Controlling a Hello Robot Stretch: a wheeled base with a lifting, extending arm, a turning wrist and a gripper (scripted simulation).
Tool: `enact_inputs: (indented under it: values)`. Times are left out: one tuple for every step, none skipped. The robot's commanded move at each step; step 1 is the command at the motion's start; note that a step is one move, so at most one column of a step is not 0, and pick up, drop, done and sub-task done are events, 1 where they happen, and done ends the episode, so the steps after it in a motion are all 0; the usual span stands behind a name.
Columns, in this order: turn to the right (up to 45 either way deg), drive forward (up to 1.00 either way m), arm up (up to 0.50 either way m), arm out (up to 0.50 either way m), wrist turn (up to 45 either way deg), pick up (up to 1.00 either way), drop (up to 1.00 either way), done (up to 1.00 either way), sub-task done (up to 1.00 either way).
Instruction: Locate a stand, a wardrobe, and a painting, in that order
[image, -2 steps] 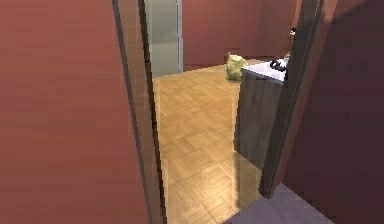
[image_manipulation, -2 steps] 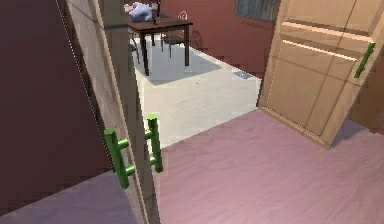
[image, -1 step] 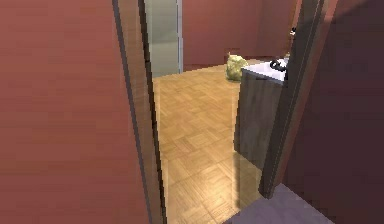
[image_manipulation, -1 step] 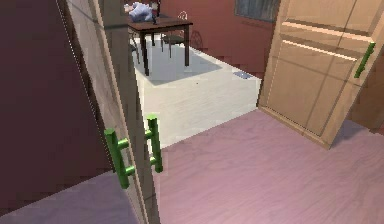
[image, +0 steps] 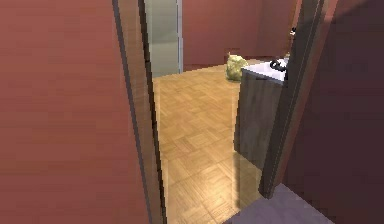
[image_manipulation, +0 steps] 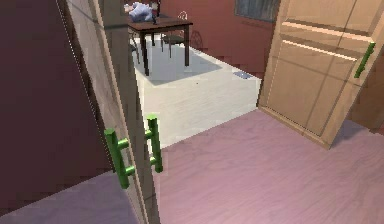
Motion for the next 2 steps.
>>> enact_inputs:
  values:
    - [-45.0,0.0,0.0,0.0,0.0,0.0,0.0,0.0,0.0]
    - [45.0,0.0,0.0,0.0,0.0,0.0,0.0,0.0,0.0]
